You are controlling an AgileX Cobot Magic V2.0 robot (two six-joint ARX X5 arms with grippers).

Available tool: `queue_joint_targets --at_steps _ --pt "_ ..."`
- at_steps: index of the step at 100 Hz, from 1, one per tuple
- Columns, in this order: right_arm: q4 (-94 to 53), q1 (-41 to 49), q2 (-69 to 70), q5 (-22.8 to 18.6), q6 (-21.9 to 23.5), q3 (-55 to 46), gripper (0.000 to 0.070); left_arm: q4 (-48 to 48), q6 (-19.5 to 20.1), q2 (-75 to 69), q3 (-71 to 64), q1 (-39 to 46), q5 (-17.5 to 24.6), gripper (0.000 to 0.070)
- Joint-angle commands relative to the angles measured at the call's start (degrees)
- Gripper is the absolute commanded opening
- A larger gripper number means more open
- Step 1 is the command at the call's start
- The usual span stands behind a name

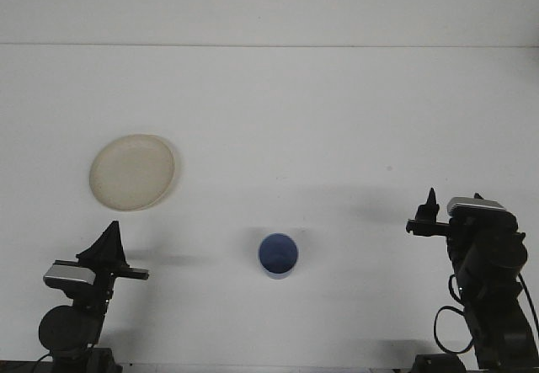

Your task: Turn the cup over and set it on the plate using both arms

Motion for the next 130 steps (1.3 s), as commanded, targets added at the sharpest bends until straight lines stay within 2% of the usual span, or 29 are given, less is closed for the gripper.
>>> queue_joint_targets --at_steps 1,8,17,28,119,130 --pt "5.0 0.2 0.2 -0.2 -2.3 -2.2 0.0538 0.6 -0.3 -0.1 -1.1 0.1 -0.3 0.0012" --pt "9.7 0.2 0.2 -0.5 -2.6 -5.4 0.0538 0.6 -0.3 -0.1 -1.1 0.1 -0.3 0.0012" --pt "14.8 0.2 0.2 -3.0 -2.0 -9.2 0.0537 0.6 -0.3 -0.1 -1.1 0.1 -0.3 0.0012" --pt "17.6 0.2 0.2 -3.1 -1.0 -11.7 0.0537 0.6 -0.3 -0.1 -1.1 0.1 -0.3 0.0012" --pt "19.0 0.2 0.2 -2.5 -0.8 -11.7 0.0537 1.0 -0.3 -0.1 -1.1 0.1 -0.3 0.0012" --pt "19.0 0.2 0.2 -2.5 -0.8 -11.7 0.0537 1.1 -1.8 -0.1 -0.2 0.1 -0.3 0.0012"
